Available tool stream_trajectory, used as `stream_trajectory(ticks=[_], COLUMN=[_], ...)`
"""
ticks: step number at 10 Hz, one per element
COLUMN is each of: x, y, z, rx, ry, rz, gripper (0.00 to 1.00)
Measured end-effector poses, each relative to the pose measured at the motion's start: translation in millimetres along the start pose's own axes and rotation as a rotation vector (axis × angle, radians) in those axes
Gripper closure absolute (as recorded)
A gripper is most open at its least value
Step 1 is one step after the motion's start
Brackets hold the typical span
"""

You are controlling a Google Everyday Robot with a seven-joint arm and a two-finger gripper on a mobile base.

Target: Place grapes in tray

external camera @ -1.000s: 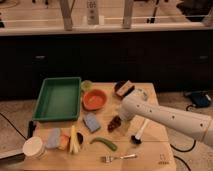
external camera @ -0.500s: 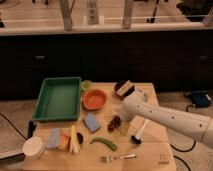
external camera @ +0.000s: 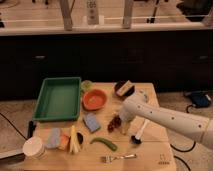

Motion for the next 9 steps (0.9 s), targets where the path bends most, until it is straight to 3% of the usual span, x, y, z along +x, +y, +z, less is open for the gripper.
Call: stream_trajectory(ticks=[2, 5, 7, 9], x=[1.1, 2.4, 3.0, 3.5], y=[-1.1, -1.4, -1.1, -0.8], z=[2.1, 3.5, 3.2, 2.3], rx=[0.003, 0.004, 0.004, 0.004], ry=[-0.005, -0.010, -0.008, -0.008], rz=[0.004, 0.007, 0.006, 0.006], gripper=[0.20, 0.31, 0.29, 0.20])
